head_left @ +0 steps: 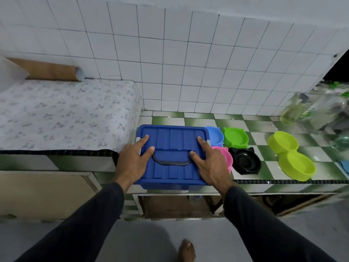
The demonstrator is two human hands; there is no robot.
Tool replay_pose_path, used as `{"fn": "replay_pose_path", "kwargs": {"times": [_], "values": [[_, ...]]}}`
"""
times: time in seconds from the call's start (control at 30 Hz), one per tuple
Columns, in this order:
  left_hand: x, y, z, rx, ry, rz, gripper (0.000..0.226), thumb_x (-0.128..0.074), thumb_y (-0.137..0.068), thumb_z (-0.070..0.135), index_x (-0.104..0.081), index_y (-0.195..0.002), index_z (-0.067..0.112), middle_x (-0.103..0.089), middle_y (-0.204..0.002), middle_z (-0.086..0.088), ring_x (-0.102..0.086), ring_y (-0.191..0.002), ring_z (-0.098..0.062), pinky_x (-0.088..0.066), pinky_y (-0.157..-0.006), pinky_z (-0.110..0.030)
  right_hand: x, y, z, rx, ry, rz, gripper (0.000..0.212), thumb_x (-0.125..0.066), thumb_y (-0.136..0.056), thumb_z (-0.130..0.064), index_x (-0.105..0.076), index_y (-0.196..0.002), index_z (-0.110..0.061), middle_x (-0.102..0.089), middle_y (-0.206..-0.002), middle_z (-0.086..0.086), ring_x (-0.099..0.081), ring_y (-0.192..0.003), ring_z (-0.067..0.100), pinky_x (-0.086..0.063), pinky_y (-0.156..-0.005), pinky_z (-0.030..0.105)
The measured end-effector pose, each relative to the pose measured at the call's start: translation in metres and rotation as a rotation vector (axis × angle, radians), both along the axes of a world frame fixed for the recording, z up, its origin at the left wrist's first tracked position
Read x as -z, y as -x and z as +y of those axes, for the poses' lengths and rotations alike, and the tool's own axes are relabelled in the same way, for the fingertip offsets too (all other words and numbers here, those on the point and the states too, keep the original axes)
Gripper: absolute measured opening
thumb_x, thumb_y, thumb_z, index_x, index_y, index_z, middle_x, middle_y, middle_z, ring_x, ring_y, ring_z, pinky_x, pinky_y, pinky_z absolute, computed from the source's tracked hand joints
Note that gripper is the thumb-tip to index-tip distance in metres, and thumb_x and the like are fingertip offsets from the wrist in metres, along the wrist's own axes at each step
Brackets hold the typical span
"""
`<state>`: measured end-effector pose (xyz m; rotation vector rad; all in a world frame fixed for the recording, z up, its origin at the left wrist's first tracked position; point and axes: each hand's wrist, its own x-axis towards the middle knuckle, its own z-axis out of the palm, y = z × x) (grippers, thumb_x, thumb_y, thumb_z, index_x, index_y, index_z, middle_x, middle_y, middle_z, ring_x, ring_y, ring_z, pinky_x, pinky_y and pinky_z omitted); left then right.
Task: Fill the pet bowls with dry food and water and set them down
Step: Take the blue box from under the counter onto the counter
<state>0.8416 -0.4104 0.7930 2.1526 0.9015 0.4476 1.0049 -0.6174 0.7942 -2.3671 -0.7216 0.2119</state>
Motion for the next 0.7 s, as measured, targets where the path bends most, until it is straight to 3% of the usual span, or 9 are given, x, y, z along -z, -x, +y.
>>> {"fn": "replay_pose_path", "kwargs": {"times": [0.27, 0.4, 0.5, 0.6, 0.7], "values": [[0.017, -0.068, 0.044, -0.016, -0.056, 0.081, 0.057, -0.050, -0.100, 0.058, -0.040, -0.154, 0.042, -0.045, -0.155, -0.012, -0.046, -0.141, -0.027, -0.034, -0.116, -0.036, 0.006, -0.065, 0.042, -0.013, -0.023, 0.047, 0.067, -0.054, -0.095, -0.060, -0.030, -0.155, -0.046, -0.049, -0.101, 0.009, -0.052, -0.087, 0.023, -0.039, -0.076, 0.031], [0.023, -0.100, 0.062, -0.047, -0.088, 0.144, 0.056, -0.047, -0.101, 0.057, -0.038, -0.155, 0.042, -0.051, -0.144, -0.014, -0.053, -0.129, -0.028, -0.041, -0.109, -0.036, 0.015, -0.097, 0.065, -0.025, -0.029, 0.071, 0.067, -0.054, -0.095, -0.060, -0.029, -0.155, -0.045, -0.050, -0.101, 0.010, -0.050, -0.088, 0.023, -0.038, -0.077, 0.030], [0.027, -0.118, 0.072, -0.048, -0.122, 0.142, 0.058, -0.045, -0.102, 0.057, -0.038, -0.156, 0.038, -0.046, -0.155, -0.012, -0.044, -0.142, -0.028, -0.036, -0.119, -0.042, 0.023, -0.120, 0.081, -0.045, 0.015, 0.051, 0.068, -0.051, -0.096, -0.063, -0.027, -0.156, -0.044, -0.052, -0.103, 0.011, -0.050, -0.092, 0.024, -0.040, -0.079, 0.032], [0.035, -0.132, 0.084, -0.057, -0.119, 0.159, 0.057, -0.045, -0.103, 0.055, -0.037, -0.157, 0.037, -0.044, -0.157, -0.010, -0.042, -0.143, -0.028, -0.035, -0.120, -0.044, 0.032, -0.137, 0.095, -0.060, 0.035, 0.063, 0.068, -0.048, -0.096, -0.065, -0.025, -0.156, -0.044, -0.053, -0.111, 0.010, -0.052, -0.100, 0.025, -0.043, -0.087, 0.036], [0.041, -0.143, 0.096, -0.063, -0.122, 0.183, 0.056, -0.044, -0.103, 0.055, -0.037, -0.157, 0.038, -0.048, -0.153, -0.012, -0.046, -0.139, -0.029, -0.039, -0.117, -0.044, 0.038, -0.148, 0.109, -0.053, 0.054, 0.068, 0.067, -0.048, -0.096, -0.064, -0.025, -0.156, -0.045, -0.050, -0.110, 0.009, -0.048, -0.095, 0.022, -0.041, -0.086, 0.034]]}}
